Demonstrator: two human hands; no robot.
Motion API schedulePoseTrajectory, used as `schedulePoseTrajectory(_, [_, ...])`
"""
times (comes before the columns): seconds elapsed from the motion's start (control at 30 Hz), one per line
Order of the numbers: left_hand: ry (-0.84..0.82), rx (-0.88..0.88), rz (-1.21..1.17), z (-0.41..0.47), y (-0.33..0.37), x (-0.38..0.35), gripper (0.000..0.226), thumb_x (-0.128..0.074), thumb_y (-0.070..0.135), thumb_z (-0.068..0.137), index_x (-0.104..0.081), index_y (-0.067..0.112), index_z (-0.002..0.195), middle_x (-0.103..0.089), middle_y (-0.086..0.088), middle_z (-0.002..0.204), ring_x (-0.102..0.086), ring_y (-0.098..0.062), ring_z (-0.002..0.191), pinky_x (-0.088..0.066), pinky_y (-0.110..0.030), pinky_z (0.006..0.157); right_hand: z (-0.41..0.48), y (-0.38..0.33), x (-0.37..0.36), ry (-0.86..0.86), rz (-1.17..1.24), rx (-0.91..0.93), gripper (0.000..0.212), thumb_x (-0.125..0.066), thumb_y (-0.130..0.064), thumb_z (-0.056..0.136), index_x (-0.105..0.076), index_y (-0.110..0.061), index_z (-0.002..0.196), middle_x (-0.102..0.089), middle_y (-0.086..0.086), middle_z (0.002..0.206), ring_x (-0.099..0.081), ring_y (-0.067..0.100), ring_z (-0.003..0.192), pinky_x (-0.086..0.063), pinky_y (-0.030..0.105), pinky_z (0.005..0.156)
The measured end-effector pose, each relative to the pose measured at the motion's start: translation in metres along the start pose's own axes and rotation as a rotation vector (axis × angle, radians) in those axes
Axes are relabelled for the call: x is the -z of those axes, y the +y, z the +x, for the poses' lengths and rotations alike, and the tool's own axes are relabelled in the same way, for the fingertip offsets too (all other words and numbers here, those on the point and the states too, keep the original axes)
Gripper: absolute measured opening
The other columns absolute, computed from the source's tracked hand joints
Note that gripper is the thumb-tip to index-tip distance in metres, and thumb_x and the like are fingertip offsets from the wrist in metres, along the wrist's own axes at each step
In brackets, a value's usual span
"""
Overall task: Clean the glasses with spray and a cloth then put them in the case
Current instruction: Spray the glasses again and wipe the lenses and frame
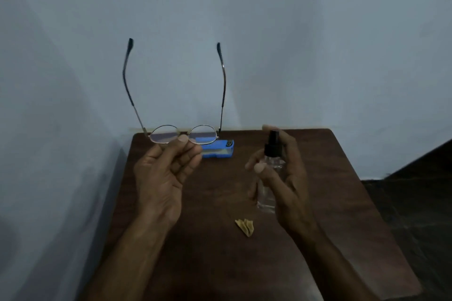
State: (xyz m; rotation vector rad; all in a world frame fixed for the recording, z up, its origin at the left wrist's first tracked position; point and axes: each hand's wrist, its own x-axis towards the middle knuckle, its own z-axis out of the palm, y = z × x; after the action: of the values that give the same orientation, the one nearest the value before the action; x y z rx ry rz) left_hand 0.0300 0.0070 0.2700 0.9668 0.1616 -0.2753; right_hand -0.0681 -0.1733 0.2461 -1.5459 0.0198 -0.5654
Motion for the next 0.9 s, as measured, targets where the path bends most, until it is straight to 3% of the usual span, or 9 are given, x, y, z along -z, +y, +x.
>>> schedulePoseTrajectory(0.17, [0.019, 0.001, -0.014, -0.010, 0.029, 0.002, 0.009, -0.069, 0.011, 0.094, -0.077, 0.007, 0.093, -0.079, -0.007, 0.079, -0.079, -0.013, 0.072, -0.065, -0.022, 0.067, 0.026, -0.028, -0.032, -0.135, 0.055, 0.059, 0.066, -0.059, -0.005, 0.100, -0.034, -0.021, 0.158, -0.066, 0.016, 0.090, -0.055, 0.047, 0.045, -0.056, 0.036, 0.047])
schedulePoseTrajectory(0.3, [0.046, -0.019, -0.009, -0.015, 0.035, 0.005, 0.011, -0.072, 0.013, 0.089, -0.077, 0.006, 0.095, -0.080, -0.009, 0.081, -0.080, -0.016, 0.073, -0.065, -0.024, 0.067, 0.041, -0.030, -0.046, -0.146, -0.119, 0.162, 0.068, -0.062, -0.012, 0.103, -0.031, -0.023, 0.162, -0.063, 0.016, 0.079, -0.061, 0.035, 0.049, -0.058, 0.042, 0.051])
schedulePoseTrajectory(0.33, [0.051, -0.024, -0.010, -0.016, 0.035, 0.006, 0.015, -0.073, 0.015, 0.086, -0.077, 0.005, 0.096, -0.080, -0.010, 0.081, -0.080, -0.016, 0.074, -0.065, -0.024, 0.067, 0.045, -0.028, -0.047, -0.133, -0.187, 0.199, 0.066, -0.063, -0.013, 0.103, -0.033, -0.024, 0.161, -0.066, 0.014, 0.084, -0.065, 0.034, 0.055, -0.060, 0.043, 0.055])
schedulePoseTrajectory(0.4, [0.060, -0.024, -0.015, -0.016, 0.035, 0.006, 0.017, -0.074, 0.016, 0.085, -0.077, 0.004, 0.097, -0.080, -0.010, 0.082, -0.080, -0.017, 0.074, -0.065, -0.025, 0.067, 0.048, -0.022, -0.050, -0.091, -0.359, 0.286, 0.059, -0.065, -0.016, 0.104, -0.038, -0.028, 0.155, -0.071, 0.003, 0.113, -0.075, 0.027, 0.083, -0.065, 0.045, 0.075])
schedulePoseTrajectory(0.47, [0.063, -0.016, -0.022, -0.015, 0.036, 0.005, 0.012, -0.072, 0.013, 0.090, -0.077, 0.004, 0.097, -0.080, -0.010, 0.083, -0.080, -0.017, 0.075, -0.065, -0.025, 0.068, 0.046, -0.015, -0.053, -0.059, -0.487, 0.336, 0.054, -0.065, -0.021, 0.103, -0.041, -0.032, 0.151, -0.062, -0.019, 0.126, -0.070, 0.007, 0.094, -0.062, 0.034, 0.081])
schedulePoseTrajectory(0.53, [0.070, -0.005, -0.026, -0.015, 0.036, 0.004, 0.010, -0.071, 0.012, 0.093, -0.076, 0.004, 0.097, -0.080, -0.010, 0.083, -0.080, -0.017, 0.075, -0.066, -0.025, 0.069, 0.043, -0.010, -0.057, -0.059, -0.532, 0.323, 0.053, -0.062, -0.027, 0.101, -0.041, -0.034, 0.149, -0.057, -0.028, 0.117, -0.066, 0.005, 0.086, -0.058, 0.025, 0.072])
schedulePoseTrajectory(0.6, [0.070, 0.003, -0.030, -0.015, 0.036, 0.002, 0.010, -0.070, 0.012, 0.094, -0.076, 0.005, 0.097, -0.080, -0.009, 0.083, -0.080, -0.017, 0.075, -0.066, -0.025, 0.069, 0.042, -0.006, -0.057, -0.057, -0.540, 0.310, 0.055, -0.061, -0.029, 0.101, -0.039, -0.036, 0.151, -0.056, -0.030, 0.115, -0.065, 0.007, 0.077, -0.058, 0.025, 0.067])
schedulePoseTrajectory(0.8, [0.072, 0.002, -0.031, -0.015, 0.037, 0.000, 0.012, -0.071, 0.013, 0.093, -0.077, 0.005, 0.100, -0.080, -0.010, 0.085, -0.081, -0.018, 0.079, -0.064, -0.024, 0.066, 0.039, -0.006, -0.050, -0.099, -0.578, 0.250, 0.055, -0.063, -0.023, 0.099, -0.039, -0.042, 0.145, -0.059, -0.019, 0.109, -0.065, 0.016, 0.070, -0.058, 0.037, 0.062])
schedulePoseTrajectory(0.9, [0.063, 0.008, -0.034, -0.015, 0.036, -0.003, 0.012, -0.071, 0.013, 0.094, -0.077, 0.005, 0.101, -0.080, -0.010, 0.086, -0.081, -0.018, 0.080, -0.064, -0.025, 0.067, 0.039, -0.005, -0.050, -0.096, -0.540, 0.266, 0.063, -0.066, -0.011, 0.099, -0.038, -0.037, 0.149, -0.060, -0.017, 0.103, -0.064, 0.012, 0.069, -0.059, 0.031, 0.064])
